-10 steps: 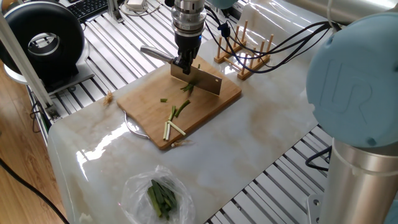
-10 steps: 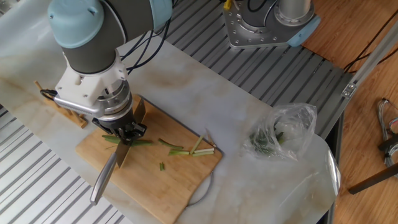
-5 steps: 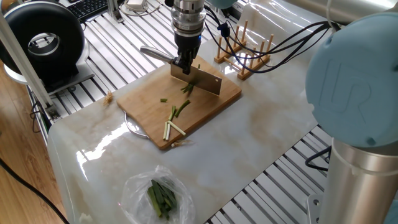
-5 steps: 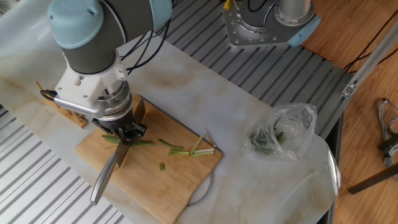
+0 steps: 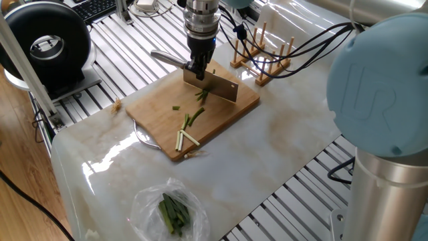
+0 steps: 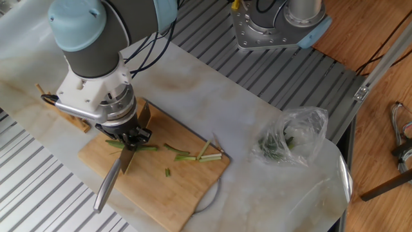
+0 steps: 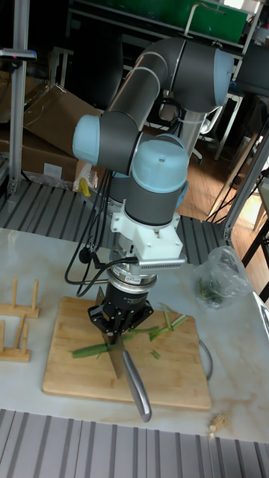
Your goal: Chop the green garlic
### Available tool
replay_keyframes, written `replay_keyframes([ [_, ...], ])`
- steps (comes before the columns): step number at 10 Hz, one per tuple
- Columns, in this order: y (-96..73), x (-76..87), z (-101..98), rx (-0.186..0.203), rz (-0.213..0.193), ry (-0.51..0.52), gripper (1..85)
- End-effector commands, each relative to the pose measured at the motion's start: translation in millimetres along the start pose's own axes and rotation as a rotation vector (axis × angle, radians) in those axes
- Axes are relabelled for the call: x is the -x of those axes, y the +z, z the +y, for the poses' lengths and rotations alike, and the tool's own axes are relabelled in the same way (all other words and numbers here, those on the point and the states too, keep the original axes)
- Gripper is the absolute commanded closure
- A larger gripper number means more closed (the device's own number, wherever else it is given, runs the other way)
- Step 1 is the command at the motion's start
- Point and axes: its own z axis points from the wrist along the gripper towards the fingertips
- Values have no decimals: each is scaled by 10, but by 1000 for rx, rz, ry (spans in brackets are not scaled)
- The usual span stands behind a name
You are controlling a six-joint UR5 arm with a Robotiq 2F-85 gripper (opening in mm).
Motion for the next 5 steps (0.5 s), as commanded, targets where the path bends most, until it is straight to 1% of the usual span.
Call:
replay_keyframes([
  [1,24,35,-13,5,-12,5,843],
  [3,67,62,-15,1,-21,8,843],
  [5,24,48,-3,4,-15,6,843],
])
